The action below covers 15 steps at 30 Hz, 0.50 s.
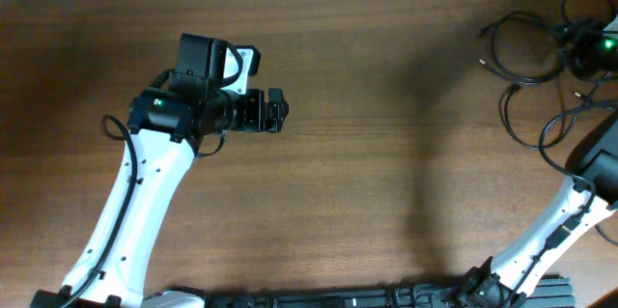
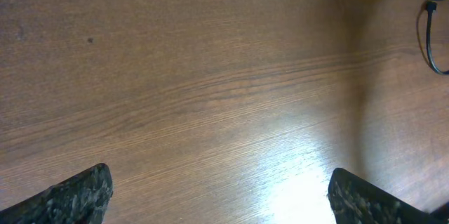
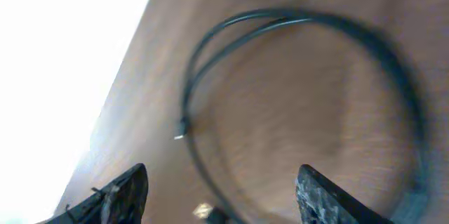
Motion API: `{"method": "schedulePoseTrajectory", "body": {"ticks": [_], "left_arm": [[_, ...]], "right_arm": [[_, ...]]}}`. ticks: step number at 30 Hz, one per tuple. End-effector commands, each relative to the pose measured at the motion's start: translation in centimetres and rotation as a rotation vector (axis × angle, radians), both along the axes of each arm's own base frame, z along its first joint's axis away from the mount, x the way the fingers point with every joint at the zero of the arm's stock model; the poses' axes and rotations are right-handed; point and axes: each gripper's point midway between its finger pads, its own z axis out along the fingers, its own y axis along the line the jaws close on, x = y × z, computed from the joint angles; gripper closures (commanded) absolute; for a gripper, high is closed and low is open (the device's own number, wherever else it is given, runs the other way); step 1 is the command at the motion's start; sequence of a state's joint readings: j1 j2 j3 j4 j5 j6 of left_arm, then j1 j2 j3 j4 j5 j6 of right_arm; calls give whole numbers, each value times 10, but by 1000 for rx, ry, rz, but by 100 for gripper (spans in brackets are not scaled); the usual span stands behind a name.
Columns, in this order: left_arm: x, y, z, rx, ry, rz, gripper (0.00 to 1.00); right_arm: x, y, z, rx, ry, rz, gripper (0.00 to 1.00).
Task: Untangle cables
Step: 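Drag the coiled cable up and right to the right edge, then release the cable and lift the right gripper away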
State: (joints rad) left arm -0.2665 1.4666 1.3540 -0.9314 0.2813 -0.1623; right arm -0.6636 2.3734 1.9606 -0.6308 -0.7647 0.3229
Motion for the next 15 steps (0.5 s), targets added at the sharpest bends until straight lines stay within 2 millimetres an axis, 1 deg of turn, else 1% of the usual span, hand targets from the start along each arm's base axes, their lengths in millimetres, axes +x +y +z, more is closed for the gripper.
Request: {"method": "schedulePoseTrajectory", "body": {"ticks": [1,4,5,6,7,9,12,15], "left_arm": [[4,-3,6,-14,-12,-4,1],[4,-3,6,-14,-12,-4,1],[4,-3,6,-14,-12,-4,1],[4,-3,6,-14,-12,-4,1],[4,-3,6,-14,-11,-4,1],[4,-3,6,-14,-12,-4,1],[4,-3,6,-14,-12,-4,1],[4,-3,6,-14,-12,-4,1]], "right_arm": [[17,44,25,71,-134,171,25],[24,72,35,70,-173,254,12],[26,80,37,57,-179,278,10],[27,91,43,33,-194,316,9],[29,103,48,3,-201,347,5],[32,116,55,-47,-196,373,3],[35,145,70,-142,-187,427,1],[30,171,79,-261,-154,492,0]]}}
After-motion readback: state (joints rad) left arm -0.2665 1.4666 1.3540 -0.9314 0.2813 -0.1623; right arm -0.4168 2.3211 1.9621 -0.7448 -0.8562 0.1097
